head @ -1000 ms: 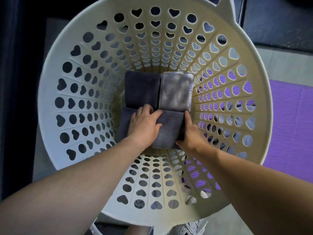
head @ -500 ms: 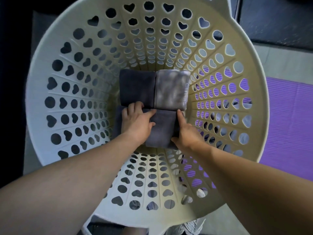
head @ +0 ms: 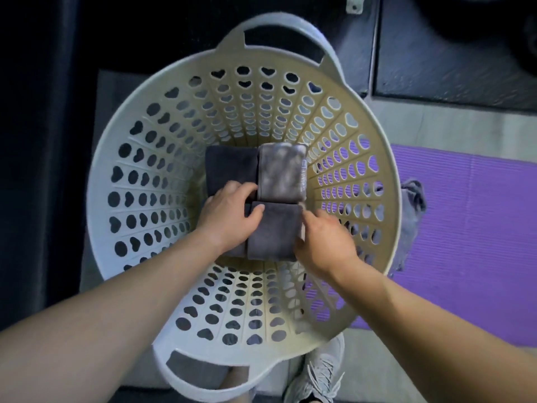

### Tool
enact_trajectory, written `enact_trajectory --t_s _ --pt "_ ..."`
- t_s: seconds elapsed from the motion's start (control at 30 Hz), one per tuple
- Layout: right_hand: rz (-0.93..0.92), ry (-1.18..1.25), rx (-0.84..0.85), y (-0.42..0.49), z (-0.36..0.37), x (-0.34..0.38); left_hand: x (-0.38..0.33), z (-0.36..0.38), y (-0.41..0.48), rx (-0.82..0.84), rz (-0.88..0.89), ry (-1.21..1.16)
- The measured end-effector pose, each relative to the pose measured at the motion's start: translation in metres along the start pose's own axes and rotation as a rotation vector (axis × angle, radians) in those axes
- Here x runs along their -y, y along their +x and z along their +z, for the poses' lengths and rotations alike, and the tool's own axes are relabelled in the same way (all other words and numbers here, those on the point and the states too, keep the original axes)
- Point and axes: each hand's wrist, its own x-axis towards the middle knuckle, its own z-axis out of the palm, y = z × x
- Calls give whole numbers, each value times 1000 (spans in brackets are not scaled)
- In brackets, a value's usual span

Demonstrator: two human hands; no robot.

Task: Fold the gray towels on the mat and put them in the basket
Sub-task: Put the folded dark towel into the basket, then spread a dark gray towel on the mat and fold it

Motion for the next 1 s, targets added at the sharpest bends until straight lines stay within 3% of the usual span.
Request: enact_trajectory --t_s 0.13,0.3,0.63,0.83,1.0 --pt "-219 -54 -269 -63 -34 -15 -33 -32 -17 -9 63 -46" --pt "-263 -21 -429 -135 -62 -59 -102 -54 -37 -11 175 -28" --pt "-117 40 -423 -205 -56 -209 -252 -25 -76 -11 325 111" --pt "-177 31 -378 -220 -38 -286 -308 48 -94 31 203 120" --pt "-213 33 -357 -206 -6 -339 -302 128 -91 94 12 188"
